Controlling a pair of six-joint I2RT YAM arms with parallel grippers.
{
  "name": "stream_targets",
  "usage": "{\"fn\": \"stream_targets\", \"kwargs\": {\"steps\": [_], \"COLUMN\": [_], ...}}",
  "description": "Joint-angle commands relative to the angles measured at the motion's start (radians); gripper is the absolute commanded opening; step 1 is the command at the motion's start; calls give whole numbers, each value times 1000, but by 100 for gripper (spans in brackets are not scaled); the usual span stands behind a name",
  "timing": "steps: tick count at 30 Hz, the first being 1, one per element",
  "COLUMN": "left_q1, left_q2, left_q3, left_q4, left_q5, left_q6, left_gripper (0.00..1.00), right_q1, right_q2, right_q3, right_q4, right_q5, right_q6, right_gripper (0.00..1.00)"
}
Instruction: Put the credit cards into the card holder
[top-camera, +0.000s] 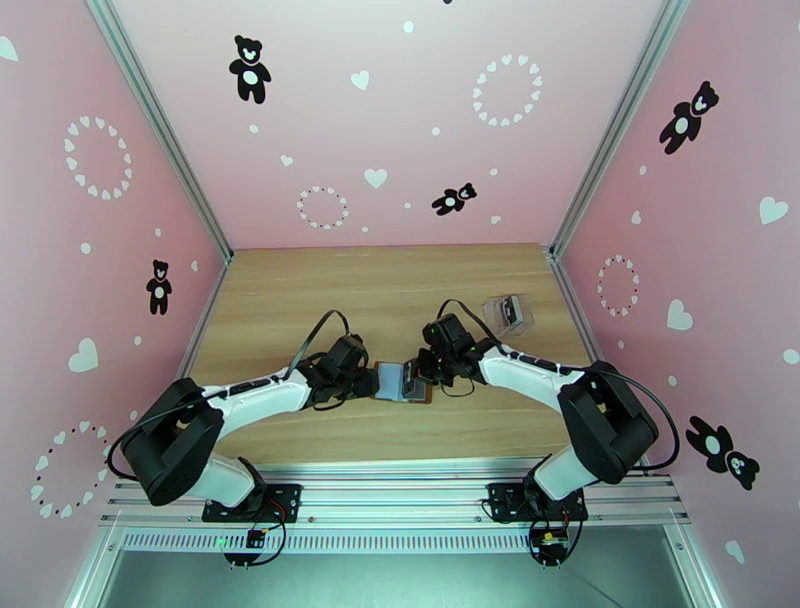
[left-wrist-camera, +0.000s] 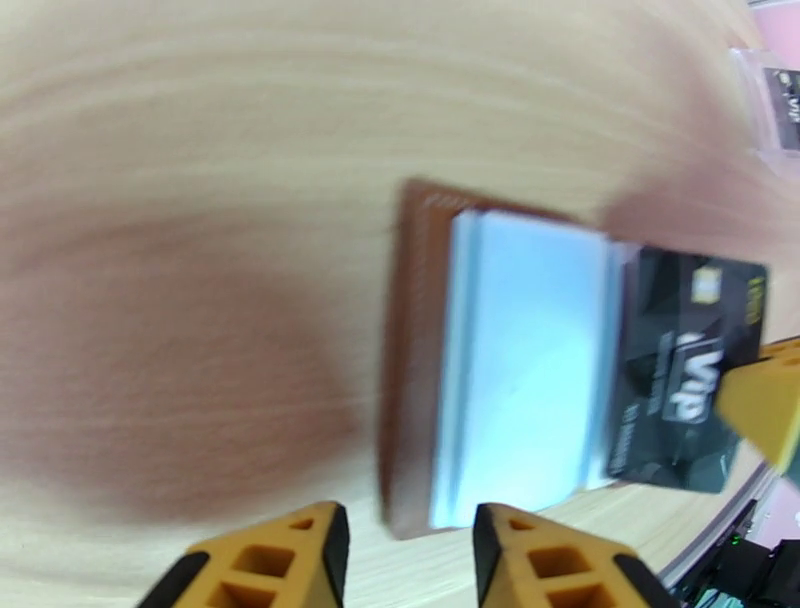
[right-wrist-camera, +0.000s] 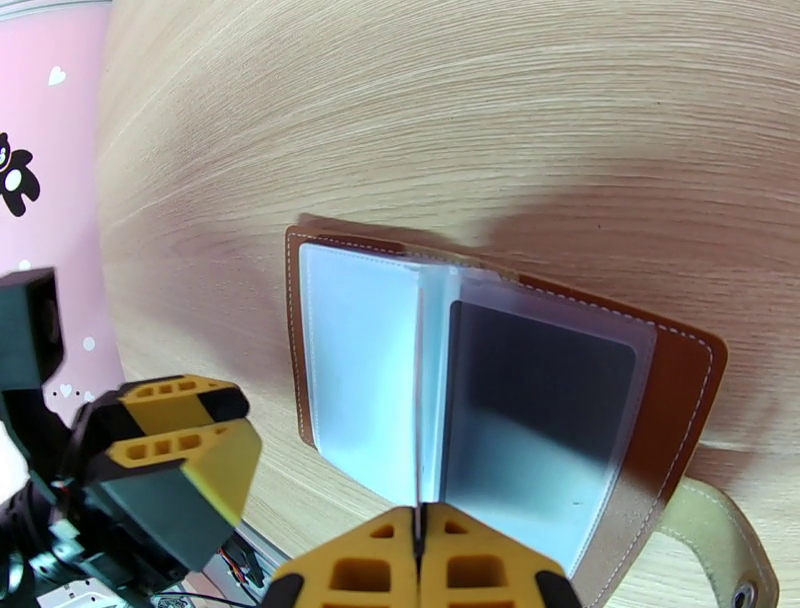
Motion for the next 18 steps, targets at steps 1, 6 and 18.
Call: {"fn": "stream_targets", "kwargs": {"steps": [1, 6, 18], "left_q1": [5, 9, 19], "left_q2": [53, 135, 191], "left_q3": [43, 84, 57], "left_q4": [18, 31, 68], "left_q5": [65, 66, 42], "left_q6": [34, 32, 11], "left_gripper": [36, 33, 30], "right_q1": [-4, -4, -5], "right_q2": [-8, 5, 3], "right_q3": [8, 0, -41], "right_q4": [6, 20, 60], "right_q5": [-25, -31, -23], "right_q6": [12, 19, 42], "right_gripper": [0, 0, 0]}}
